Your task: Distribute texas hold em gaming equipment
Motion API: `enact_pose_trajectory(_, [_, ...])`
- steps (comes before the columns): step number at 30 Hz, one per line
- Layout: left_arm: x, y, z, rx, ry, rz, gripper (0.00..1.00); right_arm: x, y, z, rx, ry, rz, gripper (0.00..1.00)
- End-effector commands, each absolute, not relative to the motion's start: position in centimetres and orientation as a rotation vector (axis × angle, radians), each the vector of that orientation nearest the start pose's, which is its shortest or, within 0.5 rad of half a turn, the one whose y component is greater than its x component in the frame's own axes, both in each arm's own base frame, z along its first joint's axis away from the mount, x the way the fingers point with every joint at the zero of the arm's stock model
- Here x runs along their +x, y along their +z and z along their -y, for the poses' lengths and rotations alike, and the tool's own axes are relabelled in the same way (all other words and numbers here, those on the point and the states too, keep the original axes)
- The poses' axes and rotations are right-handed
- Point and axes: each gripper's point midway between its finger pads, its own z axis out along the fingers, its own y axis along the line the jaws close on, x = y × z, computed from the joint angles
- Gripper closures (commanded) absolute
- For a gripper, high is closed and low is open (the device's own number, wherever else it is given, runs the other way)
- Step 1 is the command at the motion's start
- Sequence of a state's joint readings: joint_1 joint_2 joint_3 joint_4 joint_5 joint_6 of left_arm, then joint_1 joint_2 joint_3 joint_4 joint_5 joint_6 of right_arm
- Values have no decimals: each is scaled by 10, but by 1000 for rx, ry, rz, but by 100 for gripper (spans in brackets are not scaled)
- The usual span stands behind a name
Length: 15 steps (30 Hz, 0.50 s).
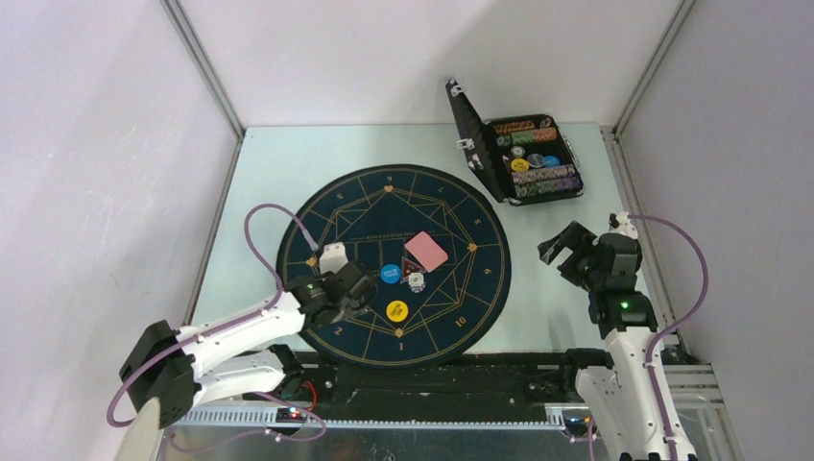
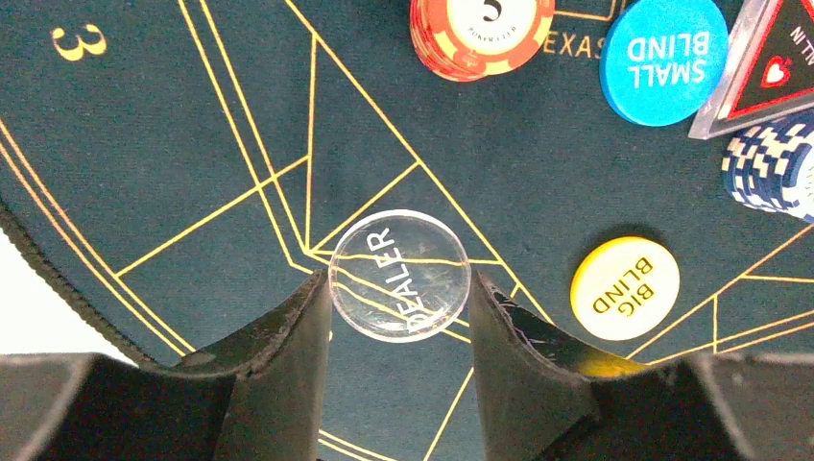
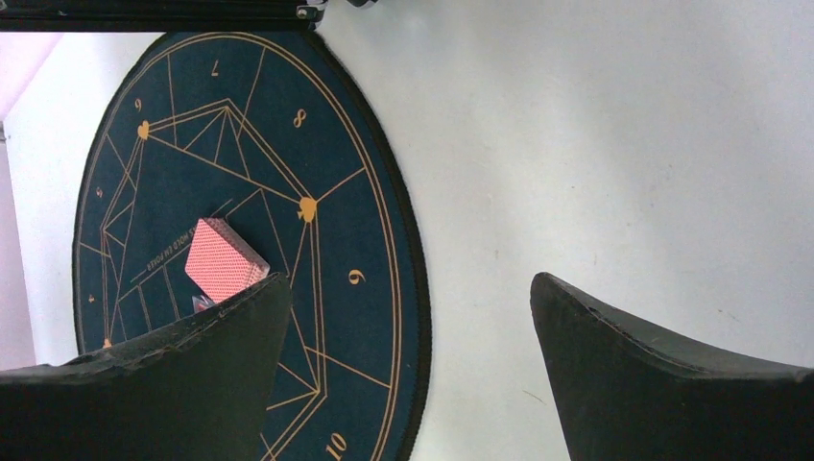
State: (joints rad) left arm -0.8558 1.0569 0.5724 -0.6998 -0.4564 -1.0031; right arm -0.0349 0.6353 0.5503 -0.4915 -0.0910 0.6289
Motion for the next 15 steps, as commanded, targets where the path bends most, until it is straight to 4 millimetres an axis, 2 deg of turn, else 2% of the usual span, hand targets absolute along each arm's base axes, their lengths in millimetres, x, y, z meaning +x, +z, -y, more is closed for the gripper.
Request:
enact_pose_trajectory(1, [174, 46, 133, -320, -123, -2507, 95, 253, 149, -31, 653, 448, -2057, 2])
enact_pose_trajectory(15, [174, 33, 140, -306, -121, -2543, 93, 253, 149, -32, 647, 452, -2058, 2])
